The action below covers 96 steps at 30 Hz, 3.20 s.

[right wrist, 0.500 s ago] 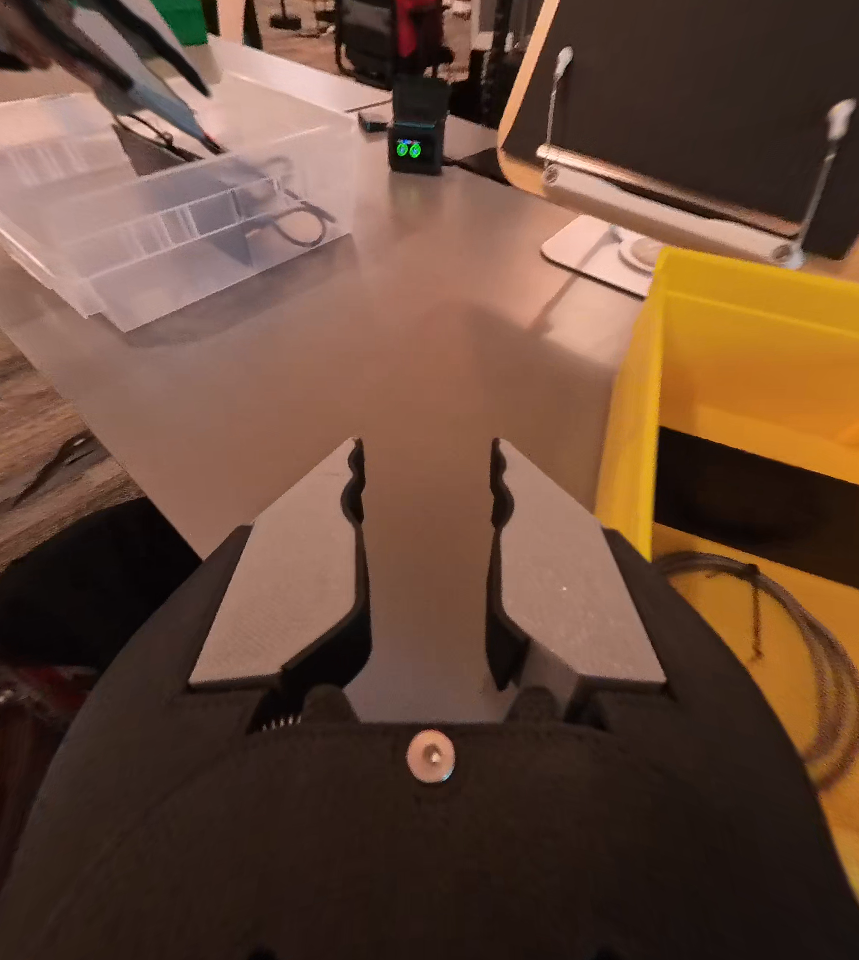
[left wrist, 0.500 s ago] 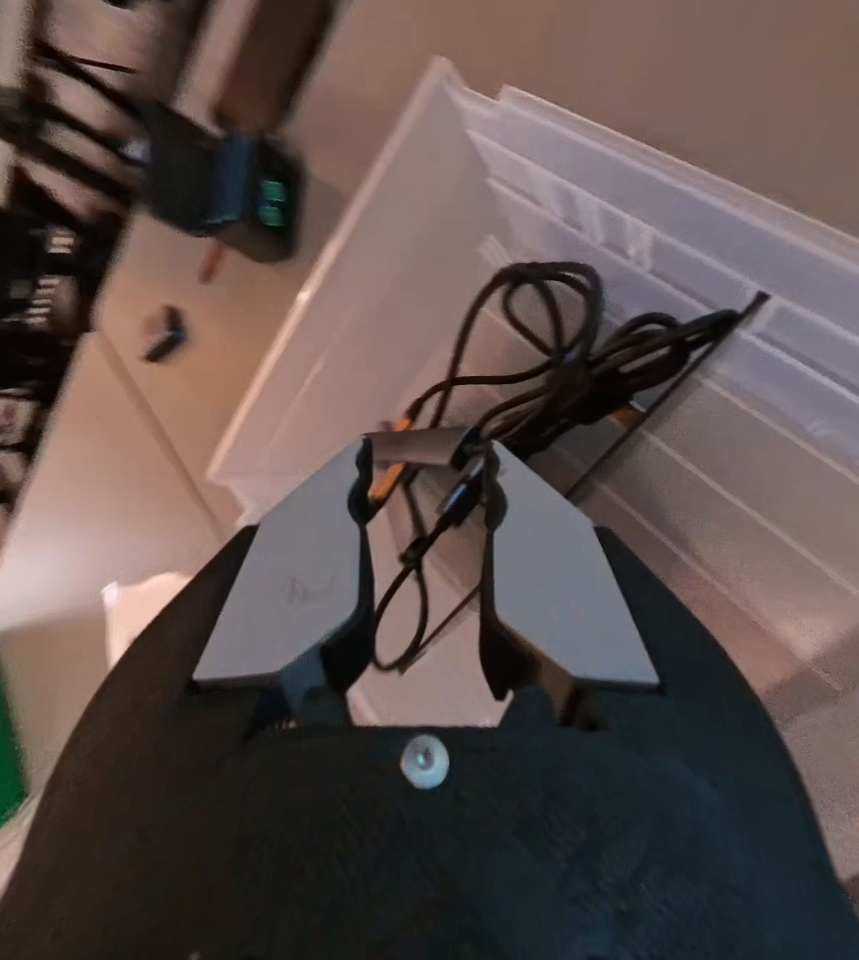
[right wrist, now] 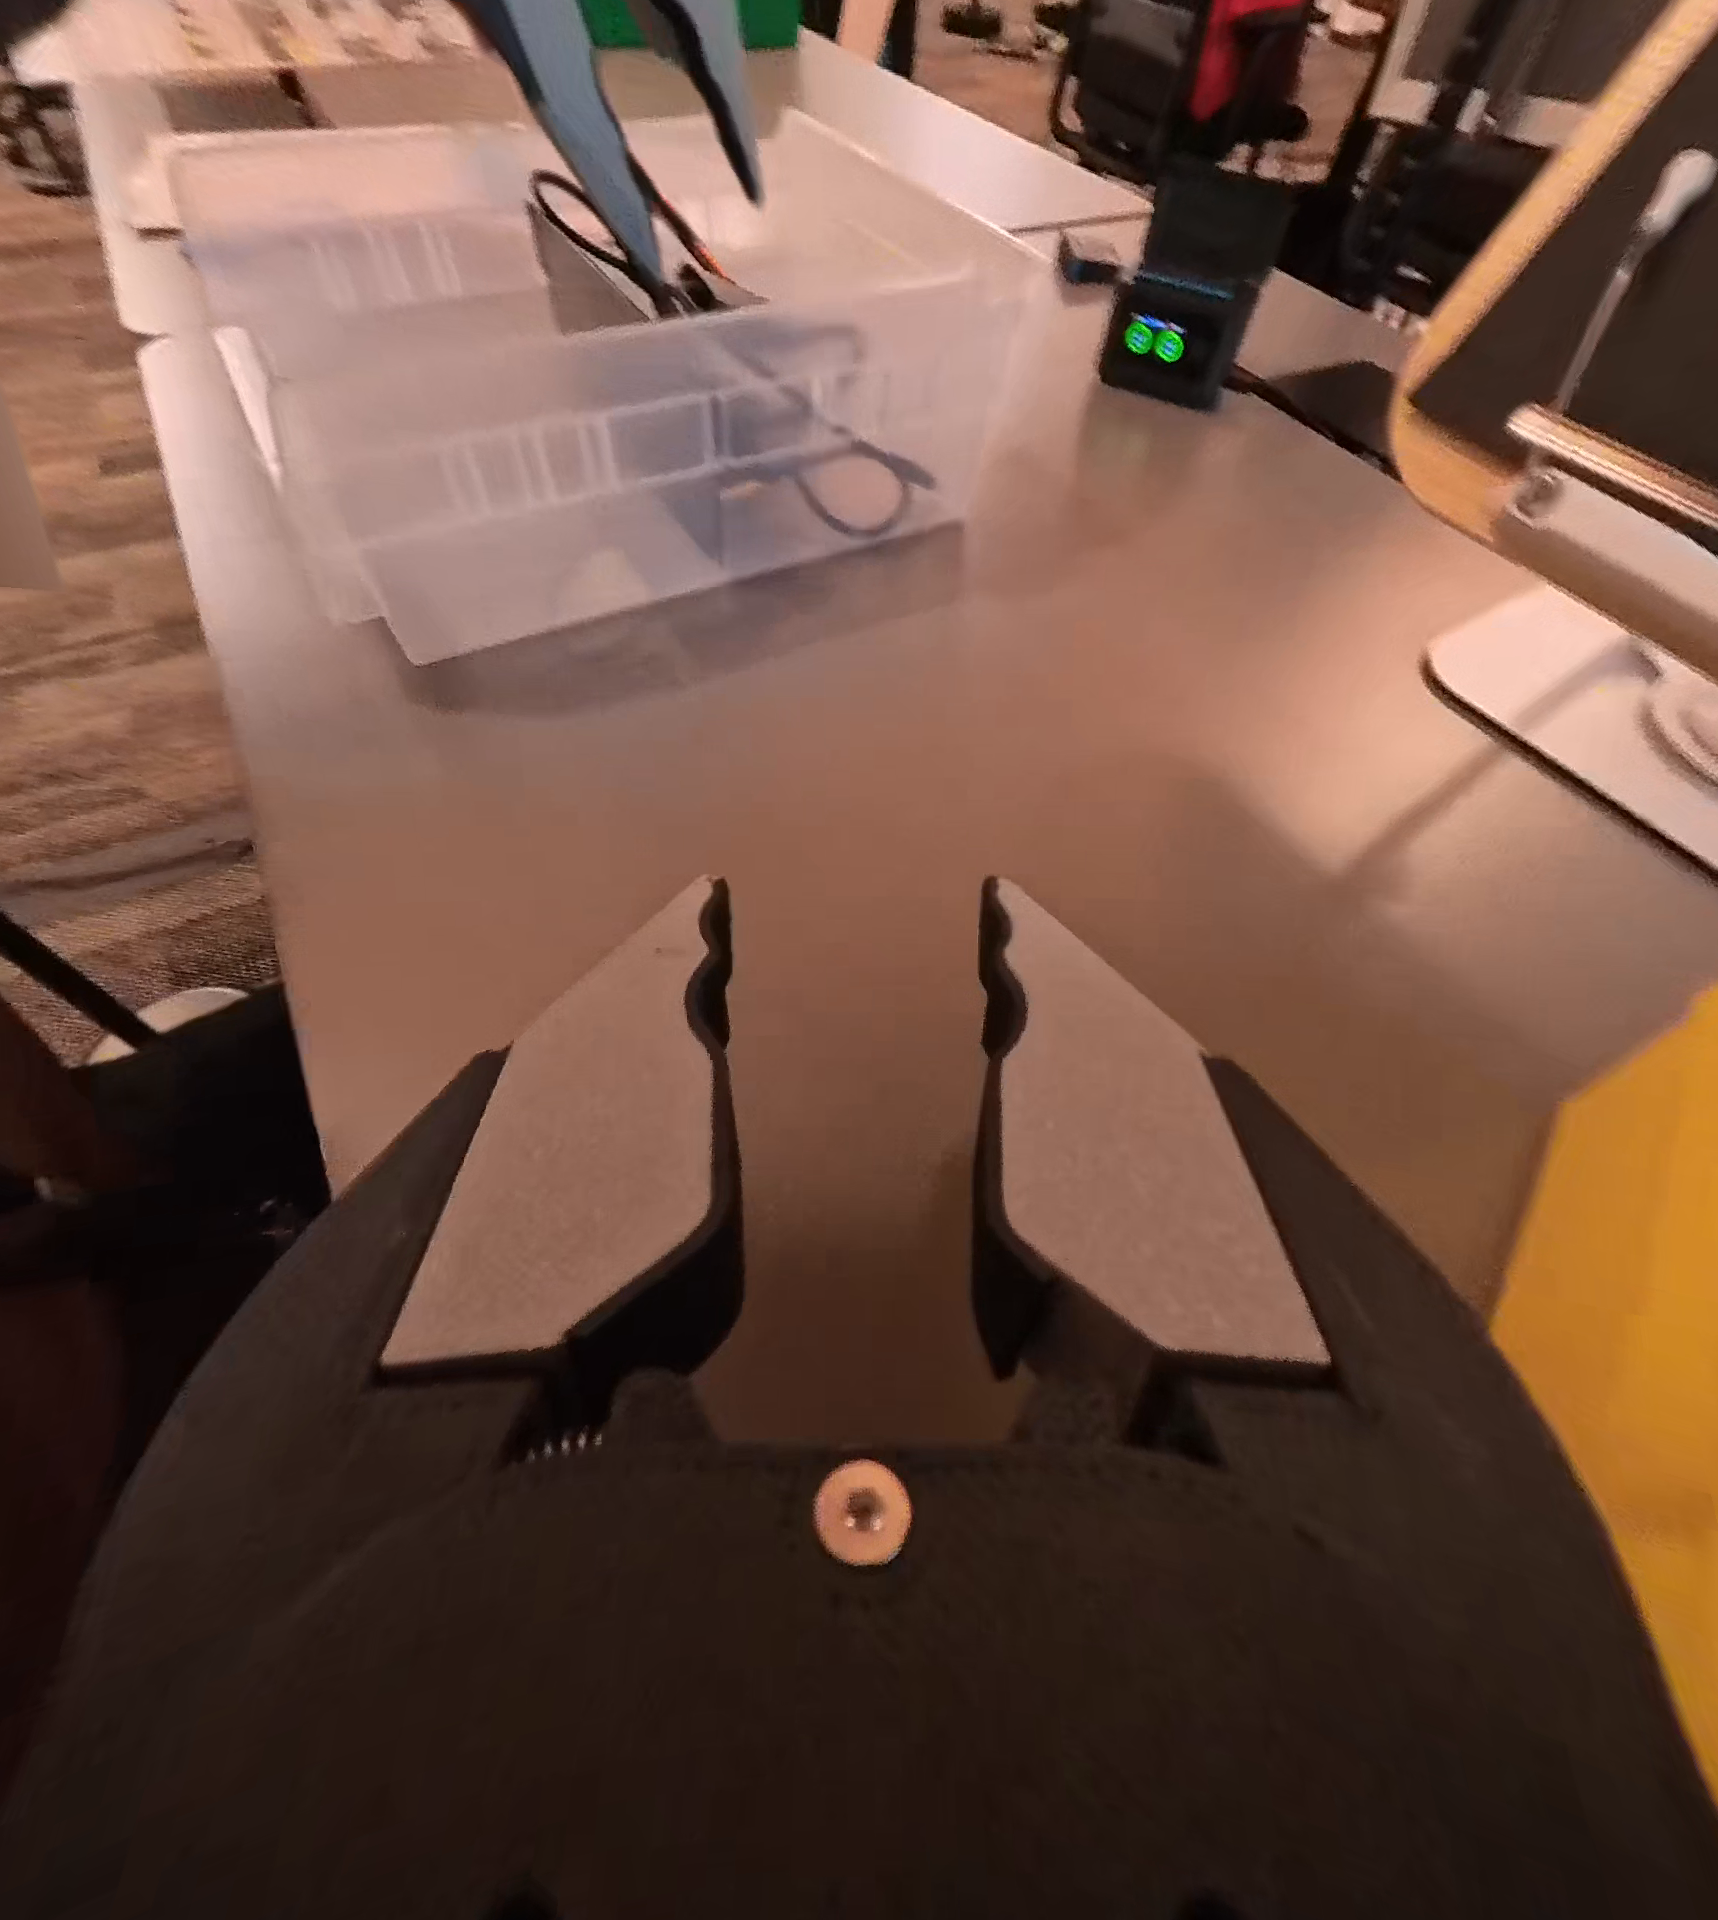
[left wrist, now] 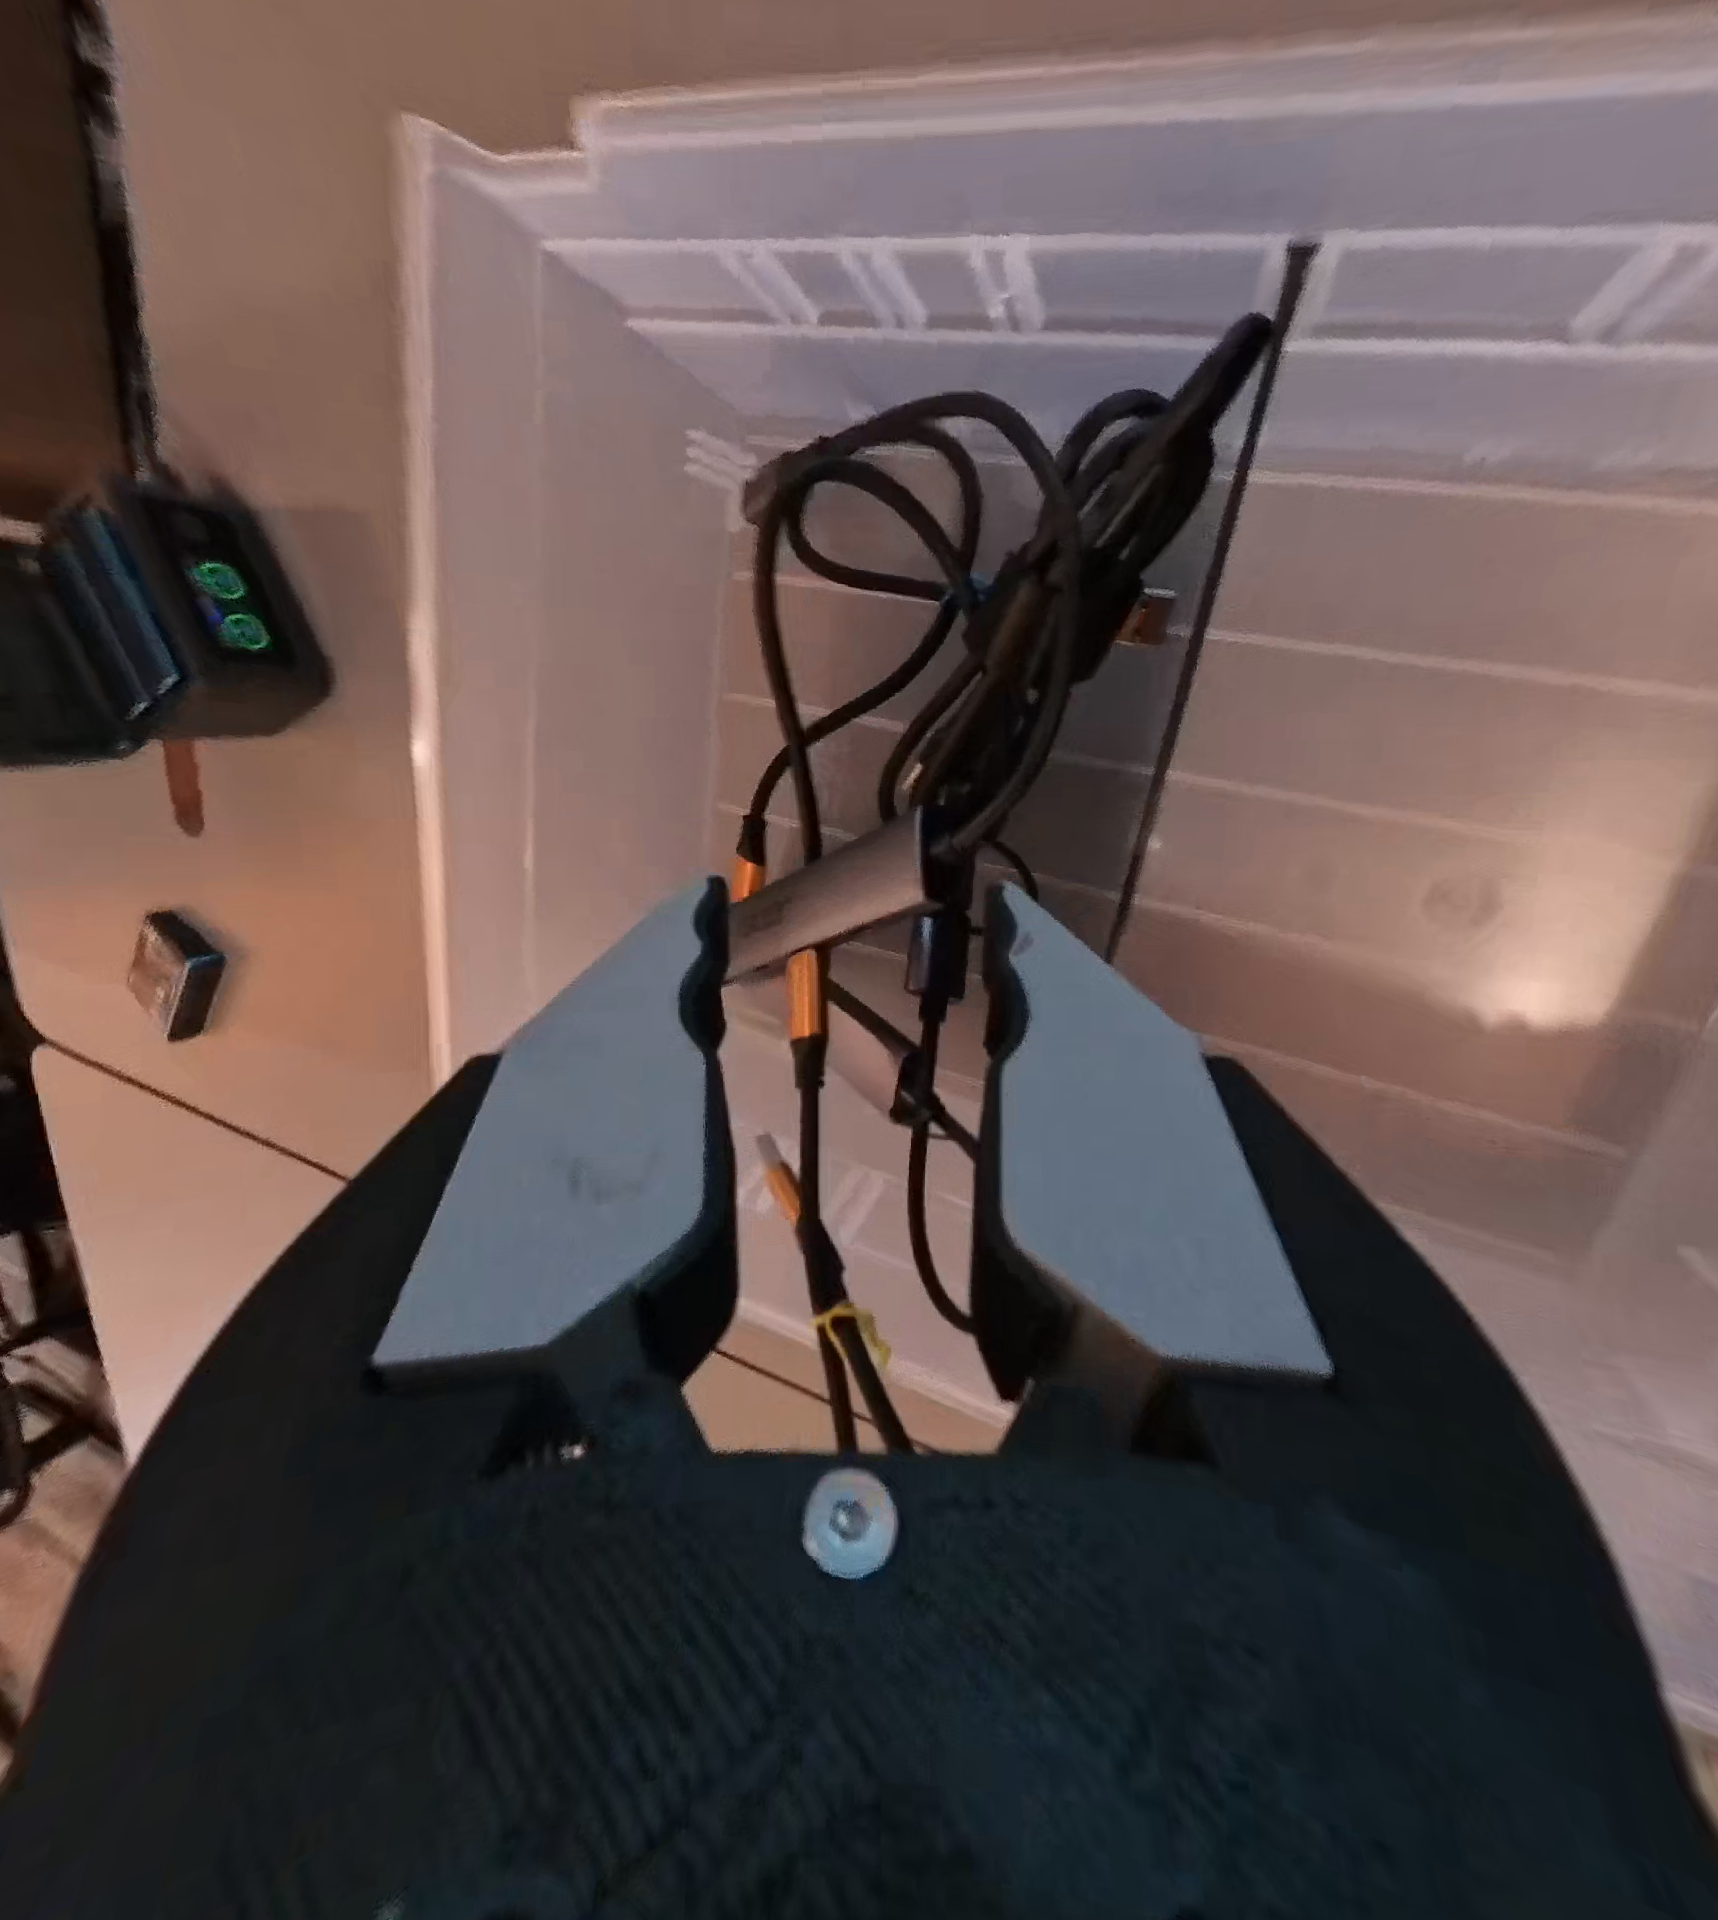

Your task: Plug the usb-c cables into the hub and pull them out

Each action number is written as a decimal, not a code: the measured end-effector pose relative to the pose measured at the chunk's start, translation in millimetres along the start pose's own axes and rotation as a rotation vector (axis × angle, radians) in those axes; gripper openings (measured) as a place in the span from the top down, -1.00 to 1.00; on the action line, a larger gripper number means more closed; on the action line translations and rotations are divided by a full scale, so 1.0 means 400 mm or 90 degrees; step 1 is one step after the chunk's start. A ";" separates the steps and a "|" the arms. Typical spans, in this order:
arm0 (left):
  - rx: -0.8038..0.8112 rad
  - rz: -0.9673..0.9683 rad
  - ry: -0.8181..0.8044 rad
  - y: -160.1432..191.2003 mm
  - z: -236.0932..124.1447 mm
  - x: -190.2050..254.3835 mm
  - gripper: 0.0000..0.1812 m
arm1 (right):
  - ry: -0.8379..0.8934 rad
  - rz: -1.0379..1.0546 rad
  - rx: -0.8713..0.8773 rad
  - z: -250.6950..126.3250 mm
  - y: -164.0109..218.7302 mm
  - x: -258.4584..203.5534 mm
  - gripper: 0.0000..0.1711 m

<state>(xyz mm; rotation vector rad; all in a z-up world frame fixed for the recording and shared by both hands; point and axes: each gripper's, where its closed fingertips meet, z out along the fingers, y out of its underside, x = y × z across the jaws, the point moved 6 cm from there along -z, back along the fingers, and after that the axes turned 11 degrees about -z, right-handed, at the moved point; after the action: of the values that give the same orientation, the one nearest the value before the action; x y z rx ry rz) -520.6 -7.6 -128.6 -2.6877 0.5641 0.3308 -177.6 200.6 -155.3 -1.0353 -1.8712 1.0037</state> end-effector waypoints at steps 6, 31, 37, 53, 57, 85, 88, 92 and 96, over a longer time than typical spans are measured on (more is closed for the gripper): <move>-0.036 0.122 0.004 -0.012 0.098 0.000 0.83 | -0.019 -0.026 -0.009 0.075 -0.015 -0.008 0.47; 0.109 0.995 -0.665 -0.435 -0.231 0.513 0.93 | -0.042 -0.092 0.144 -0.196 -0.232 -0.019 0.46; 0.203 1.135 -0.613 -0.479 -0.193 0.710 0.92 | -0.089 -0.224 0.088 -0.178 -0.297 -0.033 0.06; 0.193 1.021 -0.626 -0.458 -0.143 0.668 0.67 | -0.498 -0.020 0.027 -0.104 -0.103 -0.047 0.92; 0.147 0.581 -0.416 -0.390 -0.144 0.594 0.48 | -0.367 -0.014 0.004 -0.106 -0.084 -0.019 0.93; 0.577 -0.179 0.299 -0.522 -0.048 0.691 0.81 | -0.360 0.062 0.275 -0.104 -0.006 -0.140 0.92; 0.554 -0.177 0.288 -0.519 -0.043 0.692 0.75 | -0.374 0.078 0.319 -0.123 -0.010 -0.137 0.92; 0.567 -0.169 0.303 -0.520 -0.047 0.702 0.91 | -0.375 0.076 0.327 -0.137 -0.009 -0.133 0.92; 0.560 -0.182 0.307 -0.527 -0.048 0.706 0.86 | -0.362 0.056 0.306 -0.138 -0.004 -0.139 0.92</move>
<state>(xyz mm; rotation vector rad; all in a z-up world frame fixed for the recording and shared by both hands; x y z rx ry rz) -176.0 68.1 -130.7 -1.9162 0.3227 -0.5422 -108.7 165.3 -144.9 -0.5786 -1.8653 1.8356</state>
